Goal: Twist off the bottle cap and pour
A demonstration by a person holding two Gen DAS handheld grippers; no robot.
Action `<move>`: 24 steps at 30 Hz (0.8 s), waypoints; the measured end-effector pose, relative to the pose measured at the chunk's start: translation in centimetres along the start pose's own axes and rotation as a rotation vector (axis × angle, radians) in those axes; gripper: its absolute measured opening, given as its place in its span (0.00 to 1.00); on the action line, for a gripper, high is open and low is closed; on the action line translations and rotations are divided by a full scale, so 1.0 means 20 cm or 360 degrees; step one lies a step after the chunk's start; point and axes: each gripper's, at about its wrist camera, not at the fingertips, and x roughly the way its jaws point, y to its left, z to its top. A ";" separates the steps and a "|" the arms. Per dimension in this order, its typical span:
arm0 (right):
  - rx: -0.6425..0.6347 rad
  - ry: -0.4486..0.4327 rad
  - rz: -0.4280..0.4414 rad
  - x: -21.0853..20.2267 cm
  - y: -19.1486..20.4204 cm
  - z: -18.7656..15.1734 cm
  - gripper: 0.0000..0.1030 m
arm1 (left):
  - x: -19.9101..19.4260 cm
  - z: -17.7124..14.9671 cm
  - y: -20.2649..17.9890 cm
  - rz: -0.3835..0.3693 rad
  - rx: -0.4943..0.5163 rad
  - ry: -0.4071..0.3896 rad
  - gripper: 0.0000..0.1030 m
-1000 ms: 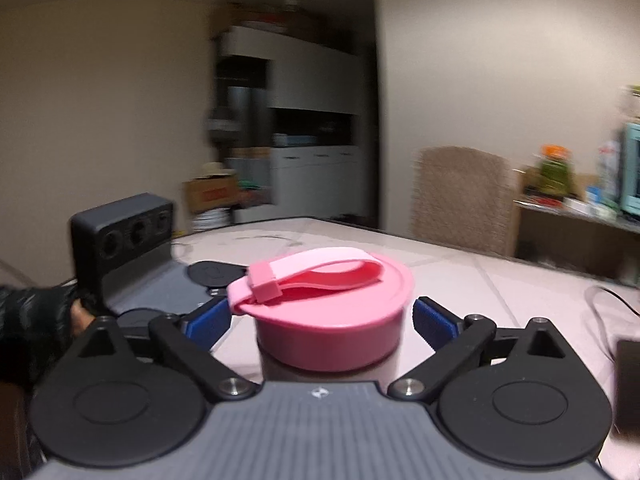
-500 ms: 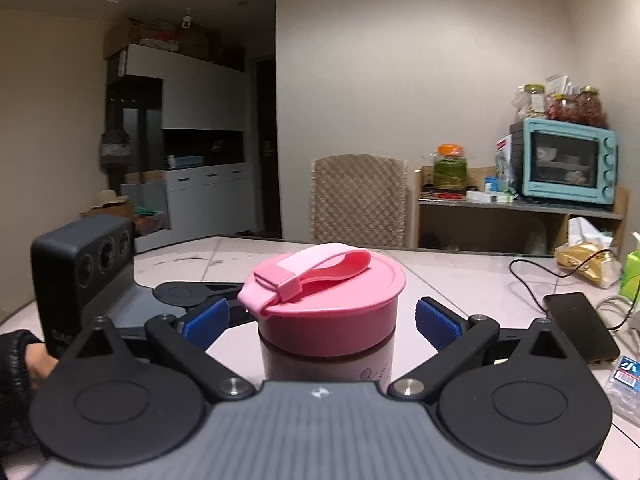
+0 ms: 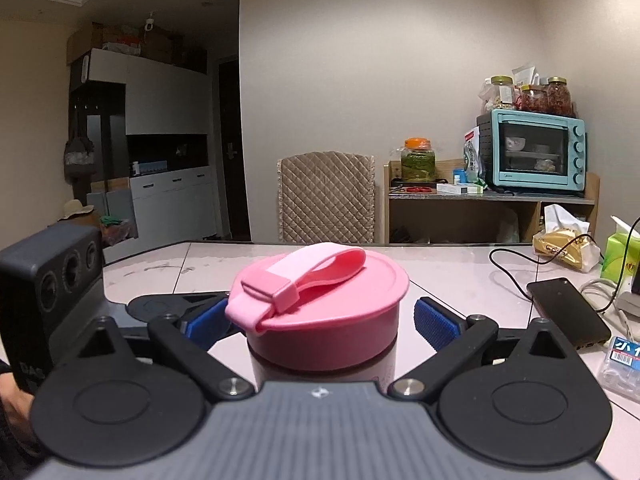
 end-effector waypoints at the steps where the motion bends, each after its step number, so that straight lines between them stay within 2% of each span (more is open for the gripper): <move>1: -0.0002 0.0003 -0.0006 0.00 0.00 0.00 0.96 | 0.00 0.00 0.00 0.0000 0.0000 0.0000 0.87; 7: -0.0012 0.0009 -0.0053 0.01 0.02 0.00 0.91 | 0.00 0.00 0.00 -0.0001 0.0000 -0.0001 0.87; 10: -0.0011 0.0018 -0.0050 0.01 0.02 0.00 0.85 | 0.00 0.00 0.00 -0.0001 -0.0001 -0.0001 0.87; 16: -0.0011 0.0014 -0.0043 0.01 0.04 0.00 0.83 | 0.00 0.00 0.00 -0.0001 0.0000 -0.0001 0.87; 20: -0.0021 0.0016 -0.0016 0.01 0.03 0.00 0.83 | 0.00 0.00 0.00 -0.0002 0.0000 -0.0002 0.87; 24: -0.0058 0.0018 0.0067 0.01 -0.01 0.00 0.83 | 0.00 0.00 0.00 -0.0002 0.0000 -0.0002 0.87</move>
